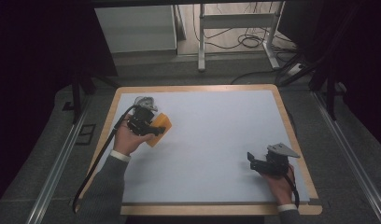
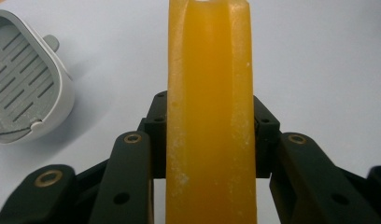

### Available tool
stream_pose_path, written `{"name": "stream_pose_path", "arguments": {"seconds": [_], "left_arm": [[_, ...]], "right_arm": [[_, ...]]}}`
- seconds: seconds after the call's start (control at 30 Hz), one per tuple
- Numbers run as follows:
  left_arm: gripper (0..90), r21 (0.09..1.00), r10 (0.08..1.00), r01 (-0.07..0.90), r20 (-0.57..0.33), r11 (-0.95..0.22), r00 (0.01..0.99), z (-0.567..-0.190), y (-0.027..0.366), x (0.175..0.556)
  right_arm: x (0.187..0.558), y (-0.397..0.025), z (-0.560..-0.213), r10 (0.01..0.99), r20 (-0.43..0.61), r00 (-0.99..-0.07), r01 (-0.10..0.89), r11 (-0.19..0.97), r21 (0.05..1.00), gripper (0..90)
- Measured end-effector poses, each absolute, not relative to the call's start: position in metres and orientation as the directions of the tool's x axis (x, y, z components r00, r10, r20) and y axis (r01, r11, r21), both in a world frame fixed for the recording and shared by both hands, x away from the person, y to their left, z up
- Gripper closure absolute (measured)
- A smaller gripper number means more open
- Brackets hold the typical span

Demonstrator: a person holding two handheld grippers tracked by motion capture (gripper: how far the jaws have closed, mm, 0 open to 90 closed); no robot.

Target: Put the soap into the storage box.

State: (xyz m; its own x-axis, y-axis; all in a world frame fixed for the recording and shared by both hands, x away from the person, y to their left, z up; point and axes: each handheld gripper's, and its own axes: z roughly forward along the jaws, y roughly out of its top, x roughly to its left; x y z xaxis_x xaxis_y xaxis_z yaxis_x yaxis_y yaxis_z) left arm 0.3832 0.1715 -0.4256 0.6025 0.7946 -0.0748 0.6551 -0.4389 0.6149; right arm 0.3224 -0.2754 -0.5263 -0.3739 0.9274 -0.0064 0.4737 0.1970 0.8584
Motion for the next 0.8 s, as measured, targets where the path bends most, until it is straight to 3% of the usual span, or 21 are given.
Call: {"name": "stream_pose_path", "arguments": {"seconds": [0.8], "left_arm": [[61.1,0.626,0.809,0.664,-0.087,-0.410,0.582,-0.416,0.179,0.400]], "right_arm": [[0.323,-0.275,-0.526,0.927,-0.005,-0.374,0.476,0.196,0.858,10.2]]}}
